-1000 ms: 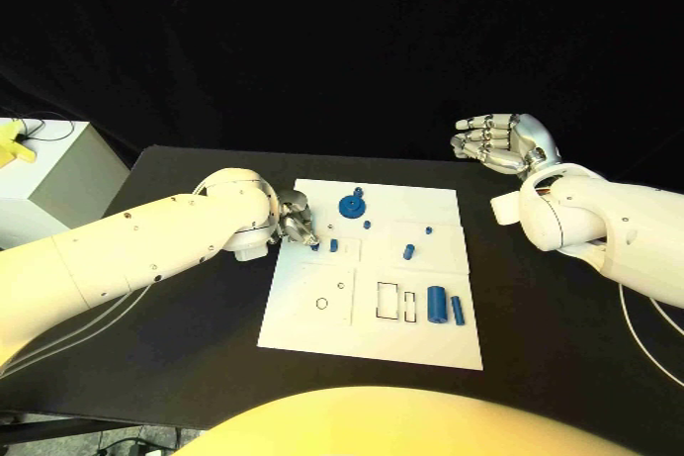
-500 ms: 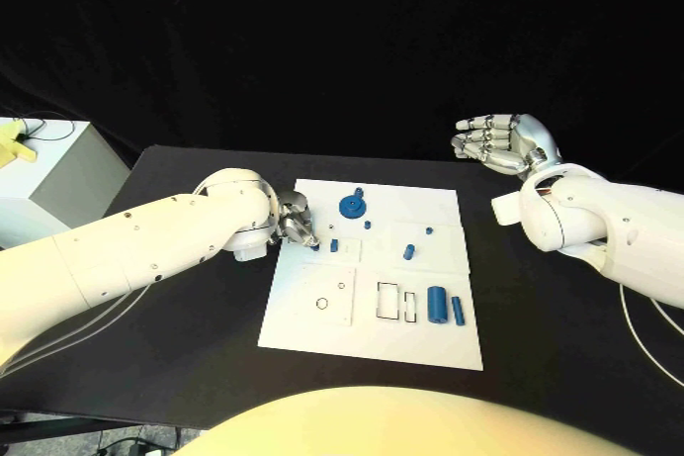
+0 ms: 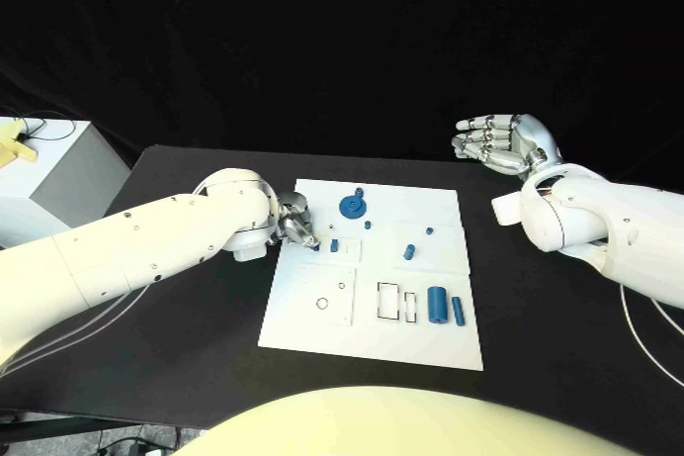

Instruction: Assemble the parts on the task board

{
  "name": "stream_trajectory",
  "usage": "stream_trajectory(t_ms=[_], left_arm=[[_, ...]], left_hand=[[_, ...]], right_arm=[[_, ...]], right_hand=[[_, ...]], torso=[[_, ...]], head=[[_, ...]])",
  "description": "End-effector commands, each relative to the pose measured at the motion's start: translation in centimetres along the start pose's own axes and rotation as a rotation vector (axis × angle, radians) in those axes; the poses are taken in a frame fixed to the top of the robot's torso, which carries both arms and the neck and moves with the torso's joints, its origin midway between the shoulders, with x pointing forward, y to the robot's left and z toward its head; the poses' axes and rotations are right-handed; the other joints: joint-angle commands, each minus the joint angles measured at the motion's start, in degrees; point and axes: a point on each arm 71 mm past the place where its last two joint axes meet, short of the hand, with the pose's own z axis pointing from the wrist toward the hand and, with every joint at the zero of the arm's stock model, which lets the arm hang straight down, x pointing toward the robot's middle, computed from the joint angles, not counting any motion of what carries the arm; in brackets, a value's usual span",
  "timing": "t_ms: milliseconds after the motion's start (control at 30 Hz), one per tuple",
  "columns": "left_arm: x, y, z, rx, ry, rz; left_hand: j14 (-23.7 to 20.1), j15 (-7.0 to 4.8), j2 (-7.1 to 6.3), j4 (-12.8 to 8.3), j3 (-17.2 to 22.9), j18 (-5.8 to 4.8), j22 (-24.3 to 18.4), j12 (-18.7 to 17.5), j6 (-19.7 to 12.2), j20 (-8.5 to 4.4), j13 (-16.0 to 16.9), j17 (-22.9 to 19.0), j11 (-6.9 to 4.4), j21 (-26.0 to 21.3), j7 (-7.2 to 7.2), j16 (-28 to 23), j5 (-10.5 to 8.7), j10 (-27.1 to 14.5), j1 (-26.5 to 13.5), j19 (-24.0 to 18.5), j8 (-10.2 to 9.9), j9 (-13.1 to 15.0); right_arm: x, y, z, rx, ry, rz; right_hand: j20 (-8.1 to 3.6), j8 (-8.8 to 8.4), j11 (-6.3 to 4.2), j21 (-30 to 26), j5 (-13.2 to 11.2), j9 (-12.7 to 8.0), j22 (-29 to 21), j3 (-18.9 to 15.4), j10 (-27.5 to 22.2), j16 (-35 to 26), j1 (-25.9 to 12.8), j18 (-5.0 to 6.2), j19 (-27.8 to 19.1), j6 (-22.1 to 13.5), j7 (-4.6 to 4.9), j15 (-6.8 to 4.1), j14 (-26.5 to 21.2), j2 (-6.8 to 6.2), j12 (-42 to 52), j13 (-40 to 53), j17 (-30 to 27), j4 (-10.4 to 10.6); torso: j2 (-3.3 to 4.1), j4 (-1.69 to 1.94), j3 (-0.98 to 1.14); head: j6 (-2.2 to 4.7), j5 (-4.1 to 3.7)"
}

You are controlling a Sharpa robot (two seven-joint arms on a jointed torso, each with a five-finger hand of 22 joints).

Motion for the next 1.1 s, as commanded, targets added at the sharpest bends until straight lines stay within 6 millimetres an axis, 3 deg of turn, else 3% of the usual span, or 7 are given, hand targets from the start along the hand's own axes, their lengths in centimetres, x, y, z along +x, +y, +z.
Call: stream_trajectory(t_ms=[33,667,1100], left_arm=[[0.21,0.20,0.05,-0.011,0.016,0.018],[0.56,-0.43,0.15,0.006,0.048,0.027],[0.95,-0.48,0.44,0.001,0.073,0.038]], left_hand=[[5.61,-0.41,0.66,-9.86,10.28,-0.07,0.07,0.34,0.77,0.09,0.07,13.36,-0.11,0.32,-0.61,0.16,0.26,0.46,0.16,0.30,0.34,4.64],[5.70,-0.45,0.37,-10.06,10.48,-0.12,0.26,0.32,1.16,0.04,0.00,13.63,-0.20,0.42,-0.76,0.33,0.35,0.68,-0.63,0.36,0.73,4.80],[5.74,-0.75,0.60,-9.44,10.07,-0.13,0.39,0.34,2.22,-0.17,0.14,13.75,-0.66,0.43,-1.43,0.40,0.16,1.30,-2.56,0.40,1.77,5.35]], right_arm=[[0.13,0.08,-0.01,-0.011,0.014,0.005],[0.13,0.02,-0.03,-0.009,0.013,0.005],[0.15,0.01,-0.04,-0.008,0.014,0.005]], right_hand=[[-0.18,-0.22,-0.15,-0.14,0.37,-0.08,-0.07,-0.12,0.39,-0.11,-0.41,0.23,-0.41,0.34,4.26,-0.02,-0.36,0.34,-0.25,-0.03,-0.08,-0.29],[-0.18,-0.40,-0.17,-0.08,0.62,-0.27,-0.04,-0.19,0.70,-0.08,-0.61,0.25,-0.44,0.53,4.23,-0.03,-0.23,0.53,-0.77,-0.03,-0.67,-0.45],[-0.18,-0.63,-0.18,-0.06,2.66,-0.50,-0.03,-0.05,0.98,-0.07,-0.72,0.26,-0.45,0.70,4.23,-0.03,-0.11,0.72,-1.28,-0.03,-1.33,-0.69]], torso=[[0.03,-0.02,0.03],[0.08,-0.05,0.05],[-0.02,-0.05,0.05]], head=[[0.01,0.01],[0.01,-0.09],[0.01,-0.20]])
